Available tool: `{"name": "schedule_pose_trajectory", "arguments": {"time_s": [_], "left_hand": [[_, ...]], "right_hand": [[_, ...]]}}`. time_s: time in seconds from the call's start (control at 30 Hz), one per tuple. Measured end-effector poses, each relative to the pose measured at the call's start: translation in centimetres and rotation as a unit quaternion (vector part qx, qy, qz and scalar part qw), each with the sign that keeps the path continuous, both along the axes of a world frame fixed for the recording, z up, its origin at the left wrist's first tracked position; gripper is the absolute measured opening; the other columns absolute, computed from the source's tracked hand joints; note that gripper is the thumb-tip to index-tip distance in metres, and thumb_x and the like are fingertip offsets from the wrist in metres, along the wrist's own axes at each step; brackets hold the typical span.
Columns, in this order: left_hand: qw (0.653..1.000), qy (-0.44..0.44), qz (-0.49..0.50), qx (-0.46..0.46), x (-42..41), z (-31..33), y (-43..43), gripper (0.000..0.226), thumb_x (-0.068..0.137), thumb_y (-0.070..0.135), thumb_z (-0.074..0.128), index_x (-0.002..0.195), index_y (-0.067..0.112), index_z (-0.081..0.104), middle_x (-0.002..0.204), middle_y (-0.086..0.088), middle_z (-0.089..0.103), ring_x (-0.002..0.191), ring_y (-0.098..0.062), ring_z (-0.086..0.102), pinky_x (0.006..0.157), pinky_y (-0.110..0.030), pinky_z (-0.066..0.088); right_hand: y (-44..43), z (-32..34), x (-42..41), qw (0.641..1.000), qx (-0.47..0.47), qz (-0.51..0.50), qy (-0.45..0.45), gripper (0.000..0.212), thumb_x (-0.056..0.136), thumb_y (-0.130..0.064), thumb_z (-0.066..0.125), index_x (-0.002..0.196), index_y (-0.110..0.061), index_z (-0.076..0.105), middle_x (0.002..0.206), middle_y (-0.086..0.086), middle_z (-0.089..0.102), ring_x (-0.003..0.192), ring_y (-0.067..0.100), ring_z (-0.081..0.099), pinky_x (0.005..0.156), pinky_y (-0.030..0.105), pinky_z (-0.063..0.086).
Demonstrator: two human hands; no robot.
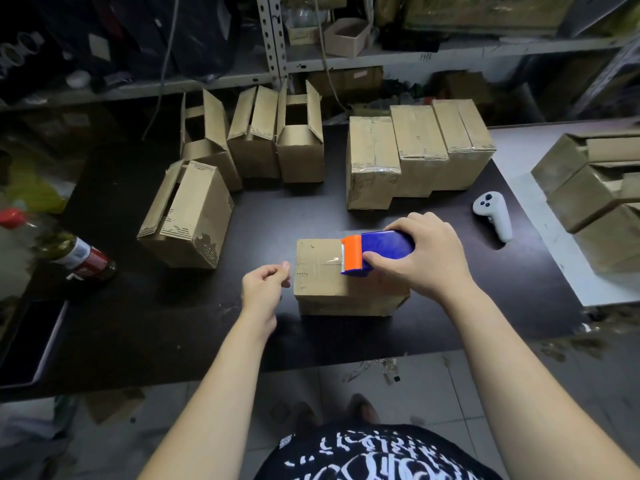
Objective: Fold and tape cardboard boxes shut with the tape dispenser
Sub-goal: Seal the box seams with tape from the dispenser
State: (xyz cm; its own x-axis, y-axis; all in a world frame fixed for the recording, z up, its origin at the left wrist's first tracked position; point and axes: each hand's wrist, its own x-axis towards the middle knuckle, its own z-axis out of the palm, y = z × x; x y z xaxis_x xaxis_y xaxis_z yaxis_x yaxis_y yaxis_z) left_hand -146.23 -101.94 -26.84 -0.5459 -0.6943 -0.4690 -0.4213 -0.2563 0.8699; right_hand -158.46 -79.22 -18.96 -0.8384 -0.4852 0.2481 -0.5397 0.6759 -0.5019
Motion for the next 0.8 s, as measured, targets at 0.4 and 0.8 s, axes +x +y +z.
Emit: {"name": "schedule_pose_trajectory", "arguments": {"time_s": [0.4, 0.8], "left_hand": [[0.989, 0.036, -0.118, -0.081, -1.2, 2.0, 0.2, 0.029, 0.095, 0.006, 0.056, 0.113, 0.029, 0.057, 0.110, -0.005, 0.057, 0.087, -0.015, 0.059, 0.070, -0.028, 0.044], [0.875, -0.005, -0.438, -0.204, -2.5, 3.8, -1.8, 0.055, 0.088, 0.040, 0.077, 0.138, 0.047, 0.056, 0.156, 0.011, 0.029, 0.145, -0.006, 0.029, 0.109, -0.021, 0.028]], "right_hand": [[0.1, 0.6, -0.1, 0.999, 0.000, 0.003, -0.032, 0.063, 0.073, -0.058, 0.043, 0.111, -0.019, 0.074, 0.087, -0.009, 0.057, 0.087, 0.014, 0.047, 0.074, 0.028, 0.036], [1.2, 2.9, -1.8, 0.987, 0.014, 0.060, -0.150, 0.028, 0.072, -0.049, 0.082, 0.096, -0.035, 0.079, 0.086, -0.017, 0.075, 0.083, 0.002, 0.068, 0.077, 0.029, 0.059]]}}
